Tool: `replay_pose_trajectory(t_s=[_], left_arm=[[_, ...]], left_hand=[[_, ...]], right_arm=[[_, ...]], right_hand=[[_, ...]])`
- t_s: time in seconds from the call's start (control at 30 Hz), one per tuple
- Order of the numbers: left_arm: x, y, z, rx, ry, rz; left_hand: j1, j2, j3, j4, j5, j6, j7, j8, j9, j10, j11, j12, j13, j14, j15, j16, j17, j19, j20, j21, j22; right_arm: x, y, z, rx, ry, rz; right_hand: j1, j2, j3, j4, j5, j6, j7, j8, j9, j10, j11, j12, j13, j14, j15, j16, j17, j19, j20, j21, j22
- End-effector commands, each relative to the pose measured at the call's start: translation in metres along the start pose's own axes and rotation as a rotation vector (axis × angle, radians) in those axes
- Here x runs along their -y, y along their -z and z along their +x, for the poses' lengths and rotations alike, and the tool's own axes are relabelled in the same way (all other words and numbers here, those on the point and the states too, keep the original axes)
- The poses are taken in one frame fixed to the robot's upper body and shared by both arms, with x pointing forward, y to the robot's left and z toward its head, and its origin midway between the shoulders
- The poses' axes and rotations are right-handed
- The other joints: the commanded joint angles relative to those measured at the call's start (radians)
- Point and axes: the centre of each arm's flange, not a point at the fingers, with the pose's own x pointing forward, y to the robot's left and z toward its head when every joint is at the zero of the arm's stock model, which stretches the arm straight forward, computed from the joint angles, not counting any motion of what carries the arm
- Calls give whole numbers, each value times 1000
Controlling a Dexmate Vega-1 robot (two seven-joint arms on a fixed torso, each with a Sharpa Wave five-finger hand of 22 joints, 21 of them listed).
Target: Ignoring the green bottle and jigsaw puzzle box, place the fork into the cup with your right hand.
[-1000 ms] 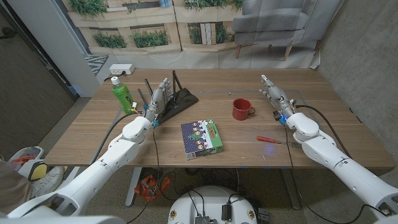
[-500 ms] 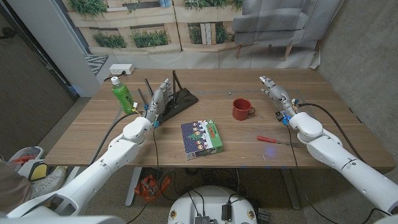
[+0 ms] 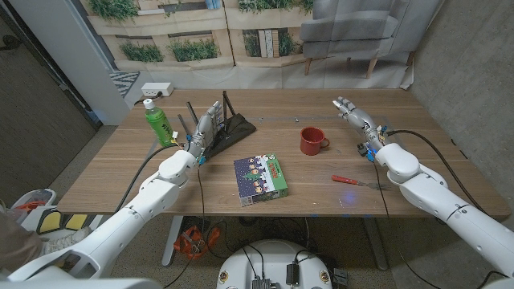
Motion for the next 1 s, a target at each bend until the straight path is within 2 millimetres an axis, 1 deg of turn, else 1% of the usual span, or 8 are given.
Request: replay_pose_trajectory(t_s=[0.03, 0.5, 0.53, 0.57, 0.8, 0.87, 0.93, 1.0], left_arm=[[2, -4, -3, 3, 7, 14], [6, -6, -4, 20, 6, 17], [6, -6, -3, 20, 6, 18], [7, -7, -3, 20, 7, 17], [8, -10, 1, 19, 22, 23], [8, -10, 2, 19, 27, 22], [8, -11, 3, 20, 29, 22], [7, -11, 4, 23, 30, 19]], left_hand=[[1, 5, 1, -7, 4, 4, -1, 3, 2, 0, 0, 2, 3, -24, -3, 1, 3, -7, 2, 4, 5], [3, 6, 1, -9, 4, 2, -2, 0, 2, 1, 1, 2, 3, -25, -1, 2, 3, -8, 3, 4, 5], [3, 6, 1, -9, 4, 1, -1, 0, 2, 1, 3, 2, 3, -25, -1, 2, 3, -8, 2, 4, 5], [3, 7, 1, -9, 4, -2, -2, -2, 2, 2, 2, 2, 3, -26, -1, 2, 3, -9, 3, 4, 5], [4, 8, 1, -11, 4, -14, -5, -6, 2, 4, 1, 3, 3, -25, -1, 3, 3, -7, 2, 5, 5], [4, 8, 1, -12, 4, -14, -4, -6, 2, 3, 0, 2, 3, -25, 0, 3, 3, -8, 1, 5, 5], [5, 8, 1, -12, 4, -13, -4, -6, 2, 6, 1, 3, 3, -25, -1, 3, 3, -7, 1, 5, 5], [5, 9, 1, -12, 4, -16, -4, -7, 2, 5, 1, 3, 3, -24, -1, 3, 3, -6, 0, 5, 5]], right_arm=[[-1, -6, 1, -9, -10, -87], [2, -12, -12, -6, 37, -139], [2, -12, -13, -4, 39, -137], [2, -13, -14, -6, 40, -136], [1, -18, -18, -16, 33, -190], [0, -18, -19, -19, 34, -193], [0, -18, -21, -21, 41, -194], [0, -18, -22, -24, 50, -192]], right_hand=[[16, 3, 4, -12, 1, -5, -1, 7, 2, -6, -9, -1, 5, -6, 0, 1, 0, 0, 1, 3, 4], [38, 5, 12, -26, -1, -2, -1, 8, 2, -7, -9, -1, 5, -5, -6, 3, 0, 6, -2, 6, 4], [40, 5, 13, -27, -1, -1, -1, 8, 2, -5, -9, 0, 5, -2, -6, 4, 0, 8, -5, 7, 4], [48, 6, 16, -32, -1, 5, 1, 10, 2, 1, -6, 2, 5, 2, -8, 6, -1, 17, -15, 9, 4], [56, 5, 19, -38, -2, 10, 2, 11, 2, 1, 3, 1, 5, 6, -9, 7, -1, 19, -21, 9, 3], [64, 5, 21, -43, -3, 1, 2, 7, 2, -21, -3, -7, 5, 1, -9, 5, -1, 17, -21, 8, 3], [65, 4, 22, -44, -3, -1, 2, 6, 2, -23, -4, -7, 5, 0, -8, 5, -1, 14, -20, 7, 3], [68, 4, 23, -45, -4, -1, 0, 6, 3, -19, -11, -5, 5, 0, -7, 5, -1, 14, -19, 6, 3]])
